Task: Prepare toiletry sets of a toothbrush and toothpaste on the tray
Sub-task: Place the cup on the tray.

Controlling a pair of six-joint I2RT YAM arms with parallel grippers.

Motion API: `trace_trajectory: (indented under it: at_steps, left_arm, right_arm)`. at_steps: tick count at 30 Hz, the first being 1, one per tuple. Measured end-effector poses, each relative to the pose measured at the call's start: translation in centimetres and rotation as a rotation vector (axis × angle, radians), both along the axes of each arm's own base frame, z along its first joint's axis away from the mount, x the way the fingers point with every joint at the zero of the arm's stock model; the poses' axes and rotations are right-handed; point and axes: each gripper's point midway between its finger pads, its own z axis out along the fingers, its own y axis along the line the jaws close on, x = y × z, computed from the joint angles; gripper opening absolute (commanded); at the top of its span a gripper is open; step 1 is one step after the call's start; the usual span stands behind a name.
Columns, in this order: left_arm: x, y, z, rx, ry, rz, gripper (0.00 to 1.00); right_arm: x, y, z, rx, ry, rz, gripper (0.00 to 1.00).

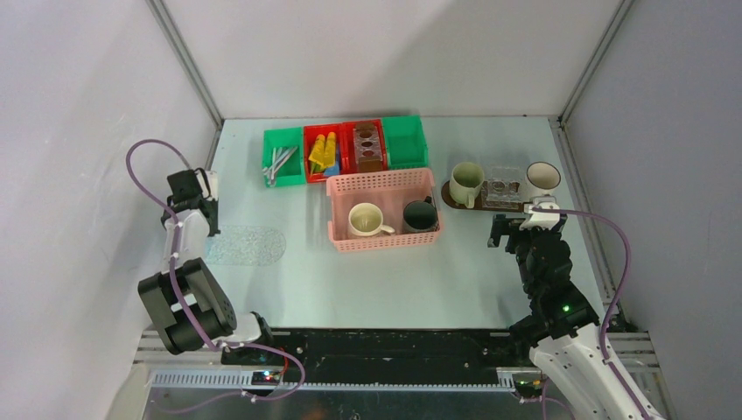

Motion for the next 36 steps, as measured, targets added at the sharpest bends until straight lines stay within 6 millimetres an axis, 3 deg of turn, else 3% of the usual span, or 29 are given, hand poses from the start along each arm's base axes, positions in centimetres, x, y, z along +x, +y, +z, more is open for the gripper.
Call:
trace_trajectory:
  at_steps: [14, 20, 23, 28, 32, 36]
  left_arm:
    - [0.3, 0.2, 0.1, 0.009, -0.009, -0.006, 0.34]
    - [0.4, 0.2, 0.1, 0.005, -0.013, -0.008, 0.45]
    - [0.4, 0.1, 0.4, 0.005, -0.025, -0.004, 0.56]
    - [0.5, 0.0, 2.0, 0.02, -0.079, 0.003, 0.72]
    - [0.6, -0.2, 3.5, 0.033, -0.134, 0.013, 0.79]
    - [1.1, -1.6, 6.2, 0.059, -0.227, -0.001, 0.86]
  right_arm:
    - [0.0, 0.1, 0.0, 0.0, 0.0, 0.005, 0.99]
    - [0.0, 0.1, 0.0, 0.0, 0.0, 0.006, 0.99]
    - [0.0, 0.1, 0.0, 0.001, 0.0, 0.008, 1.0]
    - [0.0, 0.2, 0.0, 0.001, 0.0, 0.009, 0.99]
    - [0.0, 0.2, 0.1, 0.002, -0.003, 0.009, 0.99]
    - [-0.1, 0.1, 0.2, 0.005, -0.01, 0.009, 0.99]
